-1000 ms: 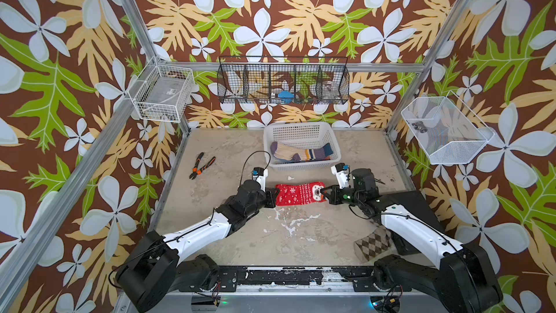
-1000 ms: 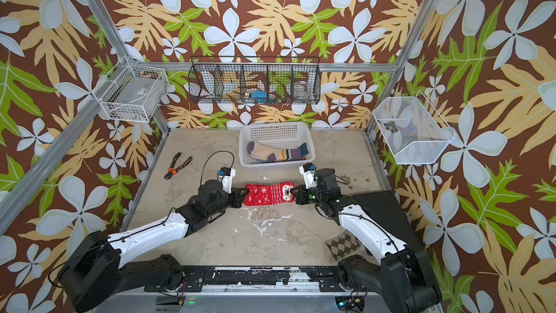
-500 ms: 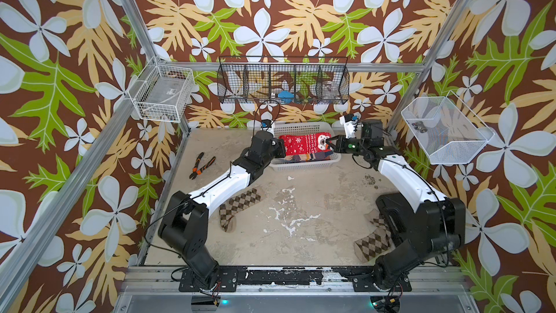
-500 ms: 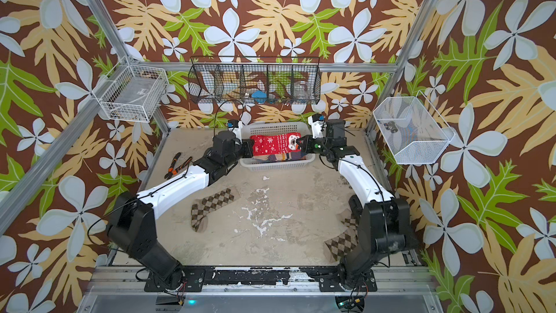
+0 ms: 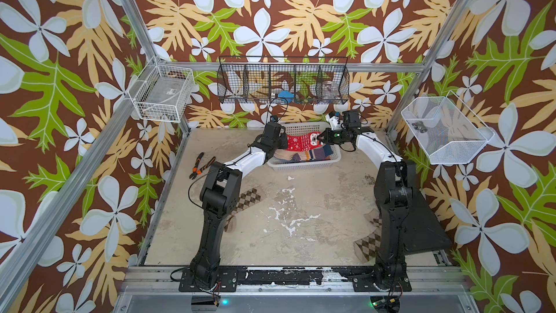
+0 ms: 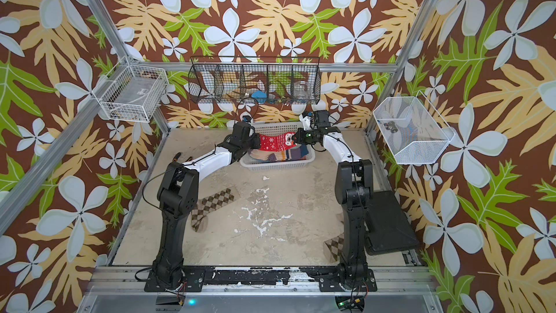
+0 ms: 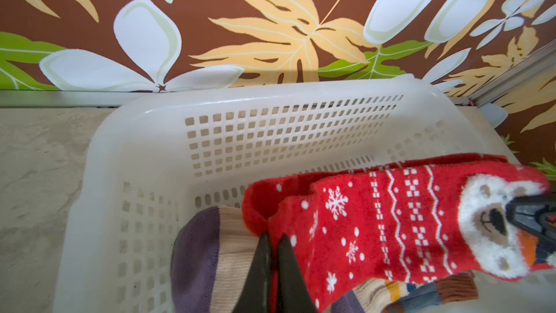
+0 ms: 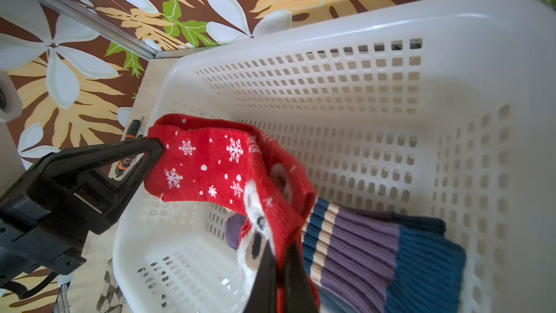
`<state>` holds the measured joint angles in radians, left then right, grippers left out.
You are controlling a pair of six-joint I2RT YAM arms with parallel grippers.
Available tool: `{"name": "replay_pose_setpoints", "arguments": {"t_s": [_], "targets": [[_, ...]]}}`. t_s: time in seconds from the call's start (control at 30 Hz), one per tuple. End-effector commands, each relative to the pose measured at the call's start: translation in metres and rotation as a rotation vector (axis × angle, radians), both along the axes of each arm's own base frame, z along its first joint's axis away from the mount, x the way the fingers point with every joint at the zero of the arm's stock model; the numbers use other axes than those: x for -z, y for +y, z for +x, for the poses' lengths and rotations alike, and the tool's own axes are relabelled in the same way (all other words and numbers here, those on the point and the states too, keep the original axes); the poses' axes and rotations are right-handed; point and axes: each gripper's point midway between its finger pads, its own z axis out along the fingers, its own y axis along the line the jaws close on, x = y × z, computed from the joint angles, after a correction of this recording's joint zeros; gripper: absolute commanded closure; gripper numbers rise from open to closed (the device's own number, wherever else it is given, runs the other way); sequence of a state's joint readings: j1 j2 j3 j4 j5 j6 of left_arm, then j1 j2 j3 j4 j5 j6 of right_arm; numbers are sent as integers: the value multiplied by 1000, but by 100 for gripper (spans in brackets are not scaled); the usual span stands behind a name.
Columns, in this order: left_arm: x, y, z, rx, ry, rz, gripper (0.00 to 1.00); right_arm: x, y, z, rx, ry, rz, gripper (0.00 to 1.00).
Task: Place the socks together as a pair
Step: Place a pair of socks in the bin.
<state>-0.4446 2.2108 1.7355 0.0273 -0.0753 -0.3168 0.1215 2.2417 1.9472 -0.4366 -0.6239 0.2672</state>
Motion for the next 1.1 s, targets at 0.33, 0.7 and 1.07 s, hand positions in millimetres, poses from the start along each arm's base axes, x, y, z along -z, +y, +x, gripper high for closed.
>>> {"name": "replay_pose_setpoints", "arguments": {"t_s": [0.33,0.7,1.07], "targets": [[54,3,5,15,110,73,100,67,-19,-7,27,140,-127,86],[-64,10,-11,11,-63,-3,48,-61,-36,-25,125,-110,-170,51],[-109,17,-129,82,-87,-199,46,-63,-46,-179,231,-176,-302,48]]}}
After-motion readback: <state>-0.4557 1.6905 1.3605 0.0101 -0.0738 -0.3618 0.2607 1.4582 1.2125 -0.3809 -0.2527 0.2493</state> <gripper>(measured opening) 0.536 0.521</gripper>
